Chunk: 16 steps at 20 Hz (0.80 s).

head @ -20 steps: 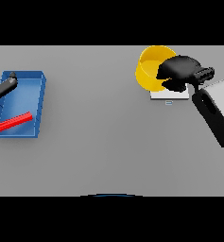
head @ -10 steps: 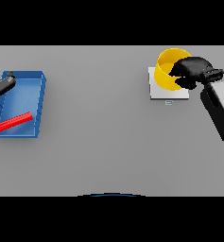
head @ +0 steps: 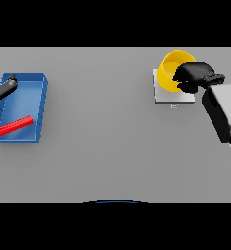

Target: Pick up the red beaker and tilt it to pour out 1 green nut into yellow bowl. Pick up the yellow bowl and place it on the metallic measuring scale.

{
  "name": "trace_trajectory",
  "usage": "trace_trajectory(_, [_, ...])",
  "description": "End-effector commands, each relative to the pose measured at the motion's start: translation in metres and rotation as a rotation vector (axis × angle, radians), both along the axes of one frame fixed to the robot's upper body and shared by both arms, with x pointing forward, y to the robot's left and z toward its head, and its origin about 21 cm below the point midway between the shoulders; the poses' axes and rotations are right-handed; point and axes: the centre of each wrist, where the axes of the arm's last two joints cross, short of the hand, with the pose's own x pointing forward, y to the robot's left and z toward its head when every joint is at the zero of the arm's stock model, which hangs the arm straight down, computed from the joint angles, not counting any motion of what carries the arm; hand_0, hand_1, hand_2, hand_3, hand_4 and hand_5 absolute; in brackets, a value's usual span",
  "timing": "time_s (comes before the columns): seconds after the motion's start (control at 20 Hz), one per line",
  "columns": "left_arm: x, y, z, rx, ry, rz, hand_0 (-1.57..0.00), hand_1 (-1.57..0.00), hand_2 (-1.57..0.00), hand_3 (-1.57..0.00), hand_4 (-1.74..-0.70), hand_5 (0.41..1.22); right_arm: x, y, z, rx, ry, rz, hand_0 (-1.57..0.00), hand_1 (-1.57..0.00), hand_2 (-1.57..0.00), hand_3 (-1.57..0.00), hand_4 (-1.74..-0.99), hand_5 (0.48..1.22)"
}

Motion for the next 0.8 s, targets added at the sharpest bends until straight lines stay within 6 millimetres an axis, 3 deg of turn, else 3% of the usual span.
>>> trace_trajectory(0.0, [0.000,0.002,-0.003,0.003,0.003,0.007,0.00,0.00,0.00,0.00,-0.81,0.734,0.001,-0.003,-0.001,-0.003,0.011,-0.001,-1.55,-1.42,-1.57,-1.48,-1.721,1.221])
trace_trajectory(0.1, [0.002,0.001,0.001,0.008,-0.004,-0.002,0.00,0.00,0.00,0.00,-0.81,0.740,0.002,0.001,-0.002,-0.006,0.030,-0.013,-1.54,-1.41,-1.57,-1.17,-1.728,1.221])
trace_trajectory(0.15, [0.002,-0.002,-0.001,0.007,0.003,-0.004,0.00,0.00,0.00,0.00,-0.81,0.745,0.002,0.000,-0.002,0.012,0.042,-0.007,-1.54,-1.44,-1.50,-1.02,-1.659,1.221])
trace_trajectory(0.2, [0.003,-0.002,-0.001,0.007,0.008,0.001,0.00,0.00,0.00,0.00,-0.81,0.745,0.003,0.002,-0.004,0.010,0.054,-0.029,-1.52,-1.35,-1.35,-0.91,-1.596,1.134])
trace_trajectory(0.3, [0.005,-0.003,0.000,-0.001,0.016,0.001,0.00,0.00,0.00,0.00,-0.81,0.744,0.003,0.001,-0.004,0.014,0.068,-0.032,-0.98,-0.87,-0.95,-0.76,-1.504,0.983])
trace_trajectory(0.4, [0.005,-0.002,-0.002,0.008,0.013,0.005,0.00,0.00,0.00,0.00,-0.81,0.742,0.004,0.000,-0.004,0.012,0.078,-0.032,-0.62,-0.55,-0.69,-0.67,-1.444,0.887])
trace_trajectory(0.55, [0.008,0.000,-0.002,0.006,0.007,0.006,0.00,0.00,0.00,0.00,-0.81,0.739,0.006,0.001,-0.004,0.017,0.087,-0.026,-0.32,-0.28,-0.45,-0.57,-1.397,0.799])
trace_trajectory(0.75, [0.010,-0.002,-0.002,0.005,0.011,0.007,0.00,0.00,0.00,0.00,-0.81,0.736,0.007,-0.005,-0.007,-0.002,0.104,0.011,-0.13,-0.12,-0.24,-0.44,-1.346,0.746])
